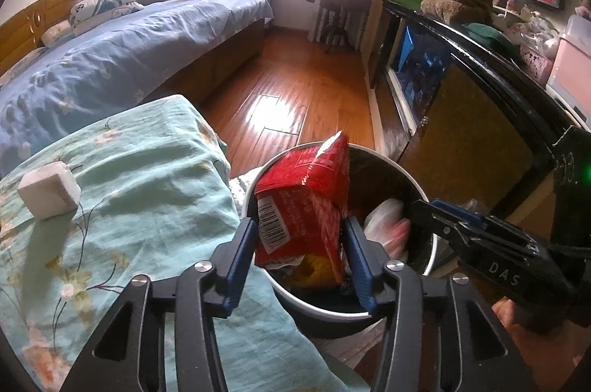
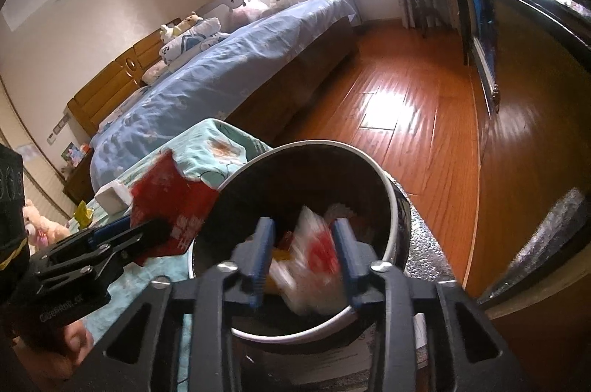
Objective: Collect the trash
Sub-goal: 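Open the left tool to drop the carton while the right tool drops the tissue, then move both open tools back over the yellow wrapper and white foam block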
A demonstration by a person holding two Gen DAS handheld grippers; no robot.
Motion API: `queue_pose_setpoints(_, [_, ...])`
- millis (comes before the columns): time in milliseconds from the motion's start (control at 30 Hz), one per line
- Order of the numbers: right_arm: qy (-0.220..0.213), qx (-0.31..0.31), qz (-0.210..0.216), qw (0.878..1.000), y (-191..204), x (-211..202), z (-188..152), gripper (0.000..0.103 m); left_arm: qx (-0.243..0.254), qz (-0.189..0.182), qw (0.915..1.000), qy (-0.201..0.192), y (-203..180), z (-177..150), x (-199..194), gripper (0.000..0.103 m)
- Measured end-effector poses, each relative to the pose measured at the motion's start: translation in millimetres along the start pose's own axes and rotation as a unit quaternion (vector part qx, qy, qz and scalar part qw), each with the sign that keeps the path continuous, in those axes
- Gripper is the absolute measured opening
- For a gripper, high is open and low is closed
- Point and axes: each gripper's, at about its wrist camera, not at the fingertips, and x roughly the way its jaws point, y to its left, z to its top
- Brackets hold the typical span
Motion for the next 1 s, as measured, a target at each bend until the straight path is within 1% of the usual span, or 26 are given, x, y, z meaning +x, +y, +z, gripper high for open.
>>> queue_pose_setpoints(100, [-0.004,0.003,-0.002,1.000,0.4,-3.7,-1.5,0.050,-0.006,0.001,1.0000,-0.002,4.0,-3.4,-3.0,0.055])
queue_pose_setpoints(167, [-0.004,0.004,0.000,1.000,2.1,-5.7,-2.5,0.060,-0.012,-0.001,0.9999,-0.001,7.6,-6.2,-5.7,0.056])
queue_pose_setpoints(300, [-0.007,0.000,0.008,1.000,12.0,-11.6,-6.2,0.067,-0.023,0.002,0.9997,-0.009,19.1,-14.8,-18.5,0.059])
queue_pose_setpoints(367, [-0.008,-0.003,0.013,1.000,19.8,-13.8,-8.4,0.077,-0.035,0.006,0.9993,-0.013,28.5,-21.6,-27.2,0.059])
queue_pose_setpoints(533, [-0.001,-0.018,0.040,0.999,49.7,-14.1,-13.8,0.087,-0.065,0.017,0.9975,-0.020,55.8,-41.9,-48.5,0.059])
queue_pose_setpoints(733, [0.011,-0.045,0.071,0.996,91.4,-4.4,-24.0,0.090,-0.108,0.037,0.9931,-0.026,95.7,-68.1,-75.2,0.059])
queue_pose_setpoints(1000, [0.034,-0.078,0.104,0.991,142.0,15.5,-38.8,0.090,-0.153,0.084,0.9840,-0.035,148.0,-94.4,-110.3,0.059])
